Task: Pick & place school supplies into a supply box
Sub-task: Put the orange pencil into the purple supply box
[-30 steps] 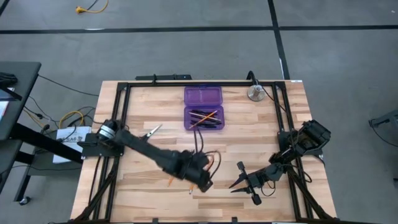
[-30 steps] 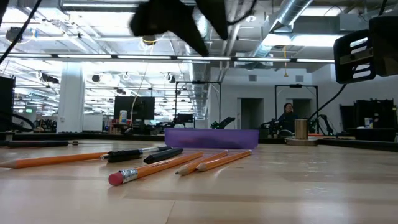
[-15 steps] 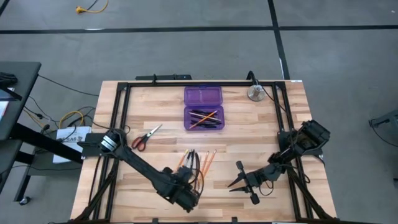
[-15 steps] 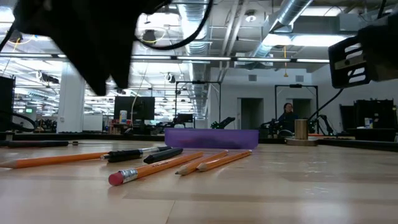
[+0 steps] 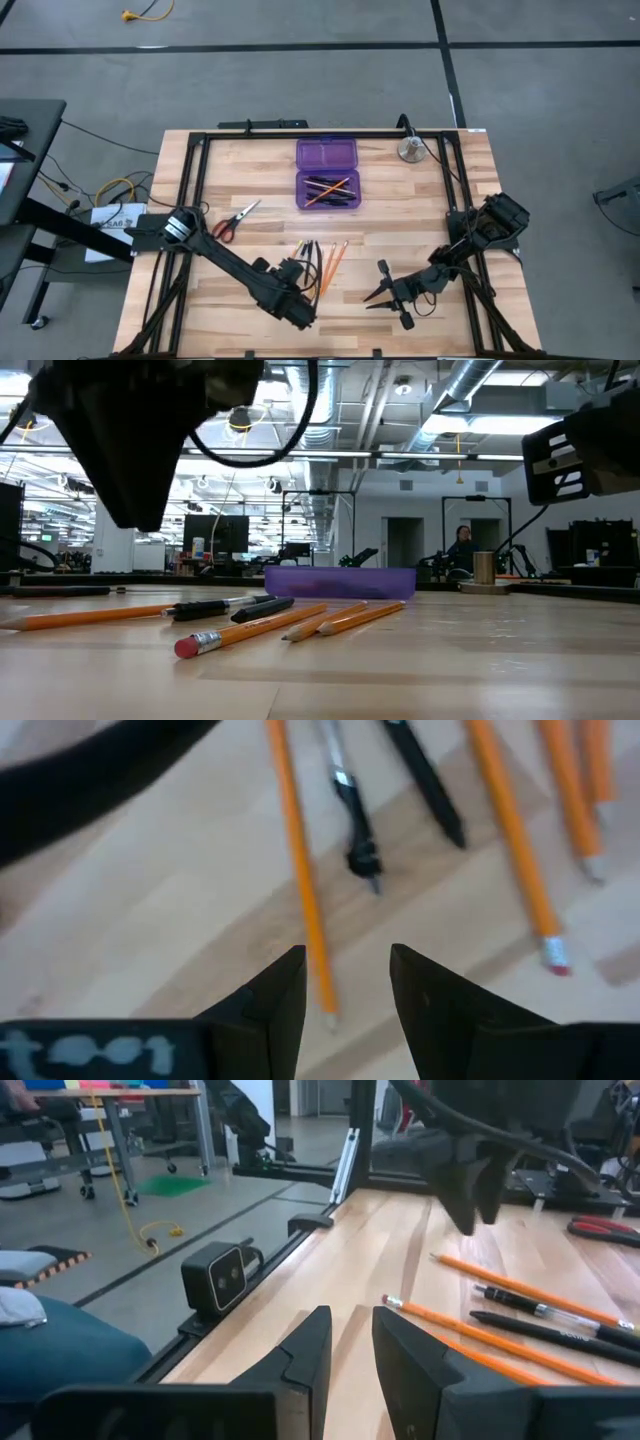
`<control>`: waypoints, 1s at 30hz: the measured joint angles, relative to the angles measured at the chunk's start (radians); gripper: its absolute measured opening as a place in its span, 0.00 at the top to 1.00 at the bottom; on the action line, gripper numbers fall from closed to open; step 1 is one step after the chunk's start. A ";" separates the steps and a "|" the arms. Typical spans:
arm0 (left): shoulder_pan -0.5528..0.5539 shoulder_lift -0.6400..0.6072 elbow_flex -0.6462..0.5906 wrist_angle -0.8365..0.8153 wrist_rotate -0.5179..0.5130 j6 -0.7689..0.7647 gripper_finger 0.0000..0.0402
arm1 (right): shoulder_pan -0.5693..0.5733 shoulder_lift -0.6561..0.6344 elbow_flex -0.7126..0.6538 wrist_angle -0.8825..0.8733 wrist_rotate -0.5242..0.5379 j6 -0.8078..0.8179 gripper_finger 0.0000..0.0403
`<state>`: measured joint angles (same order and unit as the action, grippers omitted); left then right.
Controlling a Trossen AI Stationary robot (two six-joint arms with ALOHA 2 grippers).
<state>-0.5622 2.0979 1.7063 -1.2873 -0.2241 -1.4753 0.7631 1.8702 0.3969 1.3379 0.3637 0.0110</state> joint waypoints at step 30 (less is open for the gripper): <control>0.025 -0.012 -0.199 0.112 0.098 0.017 0.66 | 0.000 0.000 0.000 0.000 0.000 -0.002 0.82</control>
<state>-0.5377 2.0861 1.5070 -1.1752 -0.1257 -1.4579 0.7631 1.8702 0.3973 1.3384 0.3634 0.0090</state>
